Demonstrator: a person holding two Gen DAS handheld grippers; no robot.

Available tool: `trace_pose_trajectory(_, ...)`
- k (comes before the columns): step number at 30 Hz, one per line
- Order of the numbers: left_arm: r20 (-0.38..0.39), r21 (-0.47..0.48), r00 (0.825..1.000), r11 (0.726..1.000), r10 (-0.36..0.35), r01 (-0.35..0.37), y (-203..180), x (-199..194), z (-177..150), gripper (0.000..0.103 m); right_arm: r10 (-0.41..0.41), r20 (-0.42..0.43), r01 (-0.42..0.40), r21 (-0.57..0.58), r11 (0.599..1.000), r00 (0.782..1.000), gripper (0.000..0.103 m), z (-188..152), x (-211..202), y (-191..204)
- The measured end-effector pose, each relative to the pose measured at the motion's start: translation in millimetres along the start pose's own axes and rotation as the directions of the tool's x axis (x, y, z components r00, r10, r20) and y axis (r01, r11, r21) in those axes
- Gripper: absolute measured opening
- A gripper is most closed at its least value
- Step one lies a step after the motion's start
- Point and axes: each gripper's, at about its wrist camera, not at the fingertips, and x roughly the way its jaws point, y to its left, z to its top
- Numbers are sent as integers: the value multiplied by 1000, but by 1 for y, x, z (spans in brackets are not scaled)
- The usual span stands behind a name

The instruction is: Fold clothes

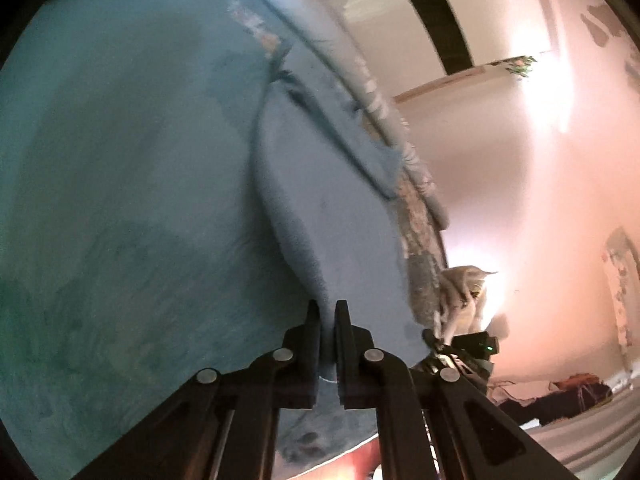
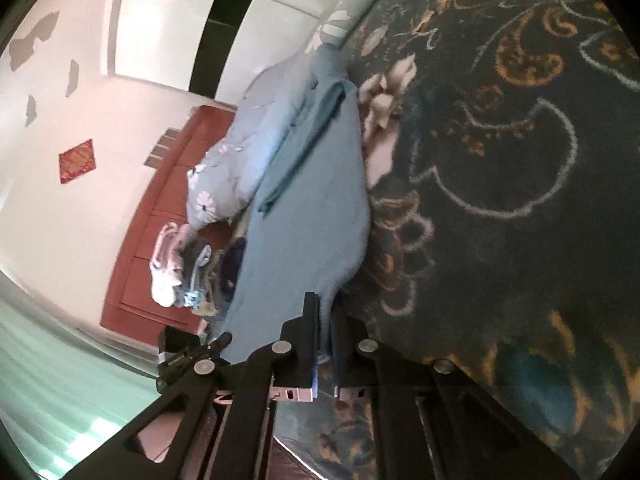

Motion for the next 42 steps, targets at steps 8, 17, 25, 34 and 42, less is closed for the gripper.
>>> trace_pose_trajectory(8,46,89,997,994,-64,59,-32,-7,37,6,98,66,-97,-15,995,993,5,25,-1,12)
trace_pose_trajectory(17,58,121,998,993,-18,11,-47,19,137,6,165,128,-153,-98,983,978,5,106,33,46)
trace_pose_trajectory(25,115,92,990,992,78,-88,-42,52,224,6,128,160,-110,-121,987,979,5,196,87,61)
trace_pose_trajectory(34,93,-4,984,988,155,-155,-10,106,291,6,-61,156,73,-72,995,986,5,267,151,57)
trace_pose_trajectory(42,41,-73,984,983,172,-169,19,147,313,6,-206,130,197,78,977,970,5,294,181,12)
